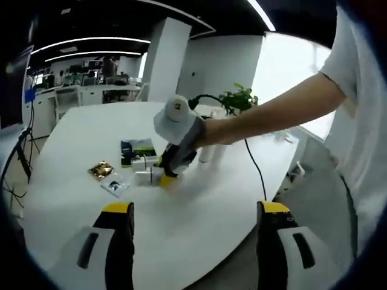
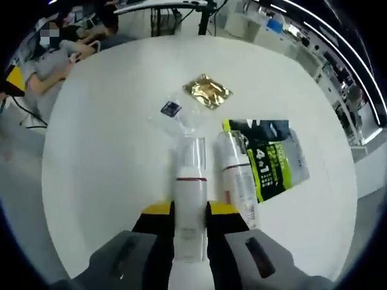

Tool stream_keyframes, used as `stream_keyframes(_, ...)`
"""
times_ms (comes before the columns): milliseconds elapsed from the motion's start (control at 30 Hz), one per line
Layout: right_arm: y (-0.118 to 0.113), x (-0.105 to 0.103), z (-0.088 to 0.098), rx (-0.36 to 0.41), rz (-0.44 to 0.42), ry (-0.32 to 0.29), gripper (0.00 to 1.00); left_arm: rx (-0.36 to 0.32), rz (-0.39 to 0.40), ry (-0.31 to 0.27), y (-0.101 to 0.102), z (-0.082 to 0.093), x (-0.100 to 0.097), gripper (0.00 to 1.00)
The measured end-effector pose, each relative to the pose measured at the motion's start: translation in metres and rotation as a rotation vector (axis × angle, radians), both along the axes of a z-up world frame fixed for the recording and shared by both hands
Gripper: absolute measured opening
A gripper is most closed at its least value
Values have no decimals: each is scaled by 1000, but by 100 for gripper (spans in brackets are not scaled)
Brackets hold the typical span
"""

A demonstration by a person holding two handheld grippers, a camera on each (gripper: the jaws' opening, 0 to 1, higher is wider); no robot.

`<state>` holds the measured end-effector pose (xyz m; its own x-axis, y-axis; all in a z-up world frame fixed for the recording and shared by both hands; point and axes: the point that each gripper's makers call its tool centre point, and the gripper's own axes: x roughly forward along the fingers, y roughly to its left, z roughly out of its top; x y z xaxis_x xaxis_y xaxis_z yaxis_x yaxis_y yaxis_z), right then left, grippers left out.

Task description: Arrange the skincare products in the storage area until every visible bottle or jar stands upright without overlapping.

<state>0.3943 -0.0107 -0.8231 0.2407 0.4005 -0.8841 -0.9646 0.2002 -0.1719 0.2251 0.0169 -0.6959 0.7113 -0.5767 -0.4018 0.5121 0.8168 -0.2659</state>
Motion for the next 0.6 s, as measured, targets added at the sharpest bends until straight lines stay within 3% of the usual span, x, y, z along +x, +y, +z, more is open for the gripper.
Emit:
stream_keyframes(33, 4, 0, 5, 31, -10, -7, 19, -44, 24, -6, 2, 4, 2, 75)
stream_keyframes(100, 8, -6, 21, 85, -12, -28, 18, -61, 47, -10, 2, 8, 4, 75)
stream_keyframes(300, 8, -18, 60, 206, -25, -59, 19, -69, 59, -16, 2, 11, 5, 75)
stream_keyframes(600, -14, -38, 88, 291, -76, -77, 18, -118, 42, -23, -3, 22, 2, 74)
